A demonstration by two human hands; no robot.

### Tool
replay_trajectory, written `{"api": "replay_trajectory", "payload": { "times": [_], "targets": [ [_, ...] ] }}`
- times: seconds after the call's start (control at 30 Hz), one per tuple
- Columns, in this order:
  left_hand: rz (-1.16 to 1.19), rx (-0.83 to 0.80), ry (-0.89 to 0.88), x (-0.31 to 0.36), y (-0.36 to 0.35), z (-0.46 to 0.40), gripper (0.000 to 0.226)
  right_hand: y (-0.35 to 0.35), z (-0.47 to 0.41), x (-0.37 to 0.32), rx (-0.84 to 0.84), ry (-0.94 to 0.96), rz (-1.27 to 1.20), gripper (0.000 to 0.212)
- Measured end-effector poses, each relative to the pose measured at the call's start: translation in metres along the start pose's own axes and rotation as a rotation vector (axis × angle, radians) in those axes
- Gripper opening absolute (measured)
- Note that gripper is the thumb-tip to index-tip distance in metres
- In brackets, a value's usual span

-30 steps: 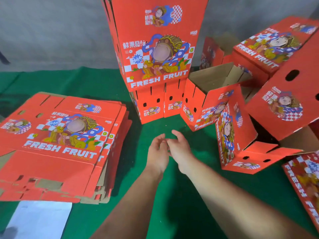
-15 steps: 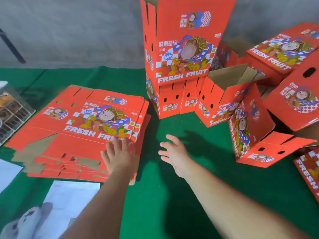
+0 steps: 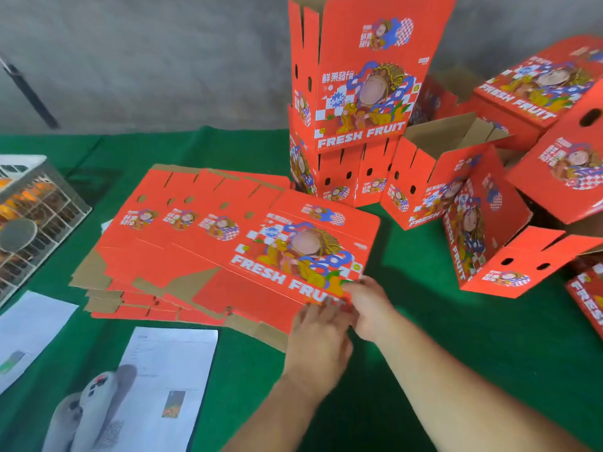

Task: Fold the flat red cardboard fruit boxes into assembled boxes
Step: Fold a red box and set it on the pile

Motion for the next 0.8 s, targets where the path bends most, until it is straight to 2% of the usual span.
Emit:
{"api": "replay_trajectory", "payload": {
  "times": [0.07,0.13,0.2,0.23,0.3,0.33,0.4,0.5,0.57,0.63,0.7,0.73,0.8],
  "targets": [
    [0.251,0.029,0.015,0.003,0.004,0.009,0.043,0.029,0.004,0.002,0.042,0.019,-0.079,0.025],
    [0.27,0.207,0.132,-0.017,0.018,0.014,0.049,0.065,0.013,0.002,0.06,0.035,-0.175,0.027],
    [0.223,0.374,0.382,-0.053,0.033,0.015,0.059,0.108,0.022,0.002,0.096,0.067,-0.235,0.027],
    [0.231,0.404,0.526,-0.073,0.041,0.016,0.066,0.128,0.029,0.002,0.102,0.092,-0.253,0.029],
    [0.317,0.327,0.737,-0.103,0.05,0.011,0.073,0.16,0.042,0.004,0.114,0.12,-0.276,0.03],
    [0.394,0.246,0.777,-0.109,0.05,0.007,0.073,0.172,0.047,0.006,0.131,0.12,-0.277,0.03],
    [0.561,0.121,0.764,-0.104,0.049,0.003,0.077,0.189,0.058,0.009,0.187,0.112,-0.283,0.028],
    [0.675,0.13,0.69,-0.082,0.049,-0.001,0.072,0.202,0.067,0.005,0.301,0.104,-0.32,0.021],
    [0.71,0.092,0.666,-0.075,0.047,-0.004,0.082,0.206,0.073,-0.004,0.332,0.114,-0.267,0.016],
    [0.751,0.023,0.645,-0.073,0.046,-0.009,0.109,0.21,0.074,-0.018,0.318,0.106,-0.209,0.015],
    [0.874,-0.028,0.594,-0.065,0.045,-0.014,0.123,0.212,0.073,-0.032,0.284,0.099,-0.188,0.02],
    [0.976,-0.052,0.575,-0.057,0.043,-0.018,0.121,0.211,0.072,-0.038,0.242,0.089,-0.165,0.026],
    [1.218,-0.12,0.595,-0.035,0.036,-0.033,0.099,0.198,0.069,-0.049,0.074,0.066,-0.008,0.036]
  ]
}}
Point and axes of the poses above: each hand's wrist, its own z-axis away from the middle knuckle, its own y-axis out of the back of the hand, x = y × z, the point moved 2 cm from there along -z, towards the middle knuckle, and after that the axes turned 1 degree about z, right-handed, at the moved point
